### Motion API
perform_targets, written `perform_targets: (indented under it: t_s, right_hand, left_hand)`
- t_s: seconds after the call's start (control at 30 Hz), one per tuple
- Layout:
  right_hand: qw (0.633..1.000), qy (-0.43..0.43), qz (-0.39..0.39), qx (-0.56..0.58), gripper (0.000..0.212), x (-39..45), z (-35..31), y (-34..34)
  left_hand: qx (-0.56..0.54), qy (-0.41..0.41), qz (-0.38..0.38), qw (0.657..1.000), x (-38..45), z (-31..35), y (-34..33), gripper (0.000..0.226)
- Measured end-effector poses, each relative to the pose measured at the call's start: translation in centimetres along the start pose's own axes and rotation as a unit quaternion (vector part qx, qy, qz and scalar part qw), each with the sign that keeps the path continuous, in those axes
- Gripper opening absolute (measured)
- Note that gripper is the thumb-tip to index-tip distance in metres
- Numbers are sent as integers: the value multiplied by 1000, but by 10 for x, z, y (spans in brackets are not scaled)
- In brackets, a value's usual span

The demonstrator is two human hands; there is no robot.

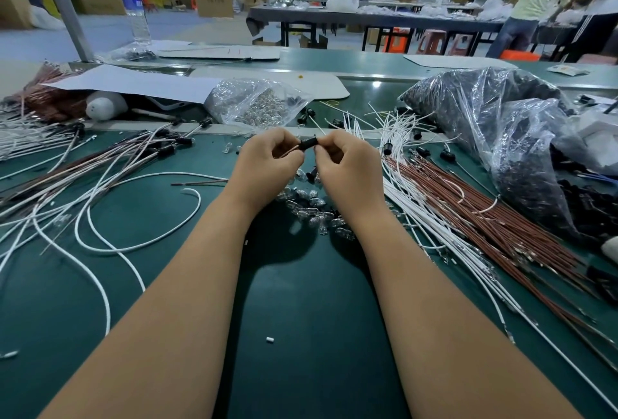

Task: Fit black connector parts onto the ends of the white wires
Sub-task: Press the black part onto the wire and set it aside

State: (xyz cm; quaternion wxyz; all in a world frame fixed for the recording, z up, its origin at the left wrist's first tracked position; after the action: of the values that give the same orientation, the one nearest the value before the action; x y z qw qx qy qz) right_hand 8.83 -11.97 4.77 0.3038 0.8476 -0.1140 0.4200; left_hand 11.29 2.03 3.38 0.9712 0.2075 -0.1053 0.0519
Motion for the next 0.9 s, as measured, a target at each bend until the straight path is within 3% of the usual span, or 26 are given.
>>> perform_targets:
  t_s: [0.27, 0.5, 0.67, 0.9]
  right_hand:
    - [999, -17, 20, 30, 6, 0, 6, 2]
    - [998, -27, 31, 41, 4, 1, 10, 3]
    - [999, -36, 7, 40, 5, 1, 12, -1]
    - [981, -80, -64, -165, 30, -2, 30, 7]
  left_hand:
    - [14, -25, 31, 999, 1, 2, 6, 8]
    - [-33, 2, -30, 999, 3, -2, 0, 4]
    - [-58, 28, -72, 995, 6, -6, -3, 21]
    - [-116, 67, -33, 990, 10, -19, 6, 26]
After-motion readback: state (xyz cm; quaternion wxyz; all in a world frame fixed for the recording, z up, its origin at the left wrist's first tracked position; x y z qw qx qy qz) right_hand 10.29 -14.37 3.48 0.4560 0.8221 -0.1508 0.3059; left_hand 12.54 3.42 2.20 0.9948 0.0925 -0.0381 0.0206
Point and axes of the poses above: each hand's wrist, its own x-axis towards the middle knuckle, its own y-axis out of the back of the hand, z = x × y, the point moved 9 cm from there along x, towards the middle knuckle, and after that the axes turned 15 degrees about y, right-handed, at the moved point
